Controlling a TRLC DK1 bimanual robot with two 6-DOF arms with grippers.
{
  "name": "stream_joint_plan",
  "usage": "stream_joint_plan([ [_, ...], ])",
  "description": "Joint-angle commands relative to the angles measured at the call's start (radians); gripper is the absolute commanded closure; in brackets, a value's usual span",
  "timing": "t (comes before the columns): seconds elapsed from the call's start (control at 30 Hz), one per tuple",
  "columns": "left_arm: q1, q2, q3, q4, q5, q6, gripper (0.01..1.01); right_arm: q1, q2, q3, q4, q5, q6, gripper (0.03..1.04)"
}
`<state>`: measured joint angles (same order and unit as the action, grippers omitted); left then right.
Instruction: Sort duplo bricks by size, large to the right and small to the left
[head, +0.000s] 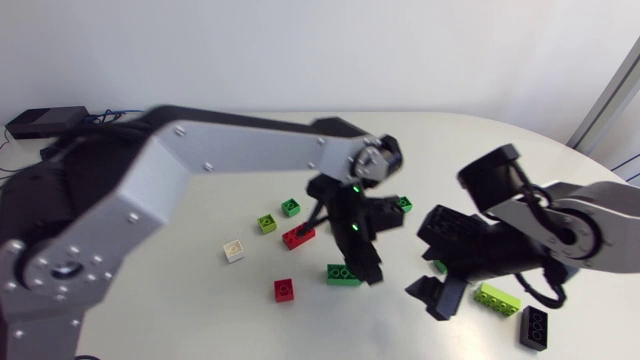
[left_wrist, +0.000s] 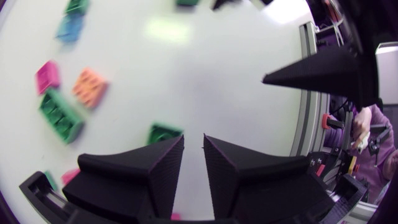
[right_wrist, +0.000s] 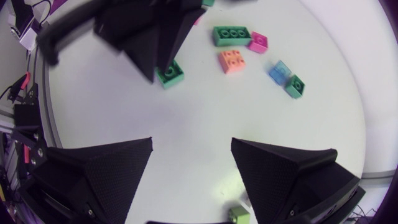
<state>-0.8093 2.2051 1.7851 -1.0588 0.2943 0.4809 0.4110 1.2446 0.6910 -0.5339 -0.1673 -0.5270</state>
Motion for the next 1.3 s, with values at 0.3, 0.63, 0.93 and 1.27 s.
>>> stream_joint_plan([
  [0.3,0.275,-0.124,-0.224,0.077,-0.098,0.096,0.767,0.242,0.427,0.180,0.161,0.018,0.128,0.10],
  [0.63,0.222,-0.033,-0.231,0.111,-0.092,0.082,0.770,0.210,0.446,0.091,0.216,0.049,0.107,0.83],
  [0.93,0.147,0.064,-0.150,0.102,-0.034,0.058,0.784,0.023,0.141,-0.008,0.110,0.022,0.019,0.32],
  [1.27,0.005,0.033,-0.062,0.017,0.103,0.025,0.784,0.031,0.082,0.030,0.045,0.012,0.035,0.24],
])
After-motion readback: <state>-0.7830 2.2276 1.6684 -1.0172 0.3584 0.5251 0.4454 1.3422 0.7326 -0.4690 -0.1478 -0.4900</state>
